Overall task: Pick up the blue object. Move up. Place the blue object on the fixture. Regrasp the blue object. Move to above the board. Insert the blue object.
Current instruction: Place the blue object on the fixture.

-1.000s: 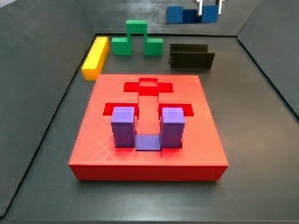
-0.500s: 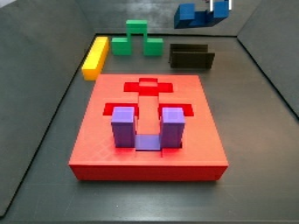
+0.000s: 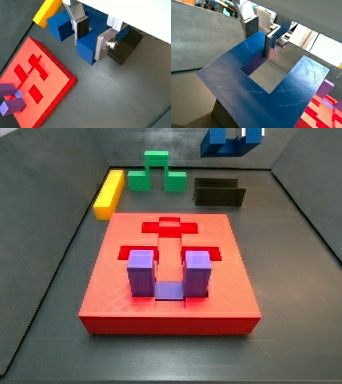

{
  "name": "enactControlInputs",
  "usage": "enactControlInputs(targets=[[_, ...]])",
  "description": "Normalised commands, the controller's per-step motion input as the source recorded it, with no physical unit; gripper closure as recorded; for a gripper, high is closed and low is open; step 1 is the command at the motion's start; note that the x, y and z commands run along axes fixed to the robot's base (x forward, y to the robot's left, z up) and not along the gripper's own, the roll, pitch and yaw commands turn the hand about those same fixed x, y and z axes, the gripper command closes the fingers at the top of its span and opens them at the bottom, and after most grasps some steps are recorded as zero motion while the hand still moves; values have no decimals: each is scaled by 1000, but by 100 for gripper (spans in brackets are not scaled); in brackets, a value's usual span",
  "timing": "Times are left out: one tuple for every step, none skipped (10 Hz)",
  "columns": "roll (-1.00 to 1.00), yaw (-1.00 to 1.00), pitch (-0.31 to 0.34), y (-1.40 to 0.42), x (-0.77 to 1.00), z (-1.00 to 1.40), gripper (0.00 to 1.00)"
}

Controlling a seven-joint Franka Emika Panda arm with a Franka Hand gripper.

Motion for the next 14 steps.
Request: enactControlInputs(targets=[[-566, -269, 117, 263, 714, -186, 100], [-600, -274, 69, 237, 737, -186, 100], [-626, -266, 0, 277, 640, -251, 100], [-671, -129, -140, 274, 409, -329, 100], [-574, 0, -183, 249, 217, -274, 100], [-411, 0, -134, 217, 129, -234, 100], [-357, 0, -111, 186, 134, -234, 100], [-269, 0, -40, 151, 126, -203, 100], [-154, -9, 0, 114, 120, -217, 100], [-51, -43, 0, 74, 63, -280, 100], [77, -11, 0, 0, 6, -334, 100], [271, -11, 0, 0, 29, -343, 100], [314, -29, 34, 0, 74, -311, 100], [317, -31, 23, 0, 54, -320, 100]])
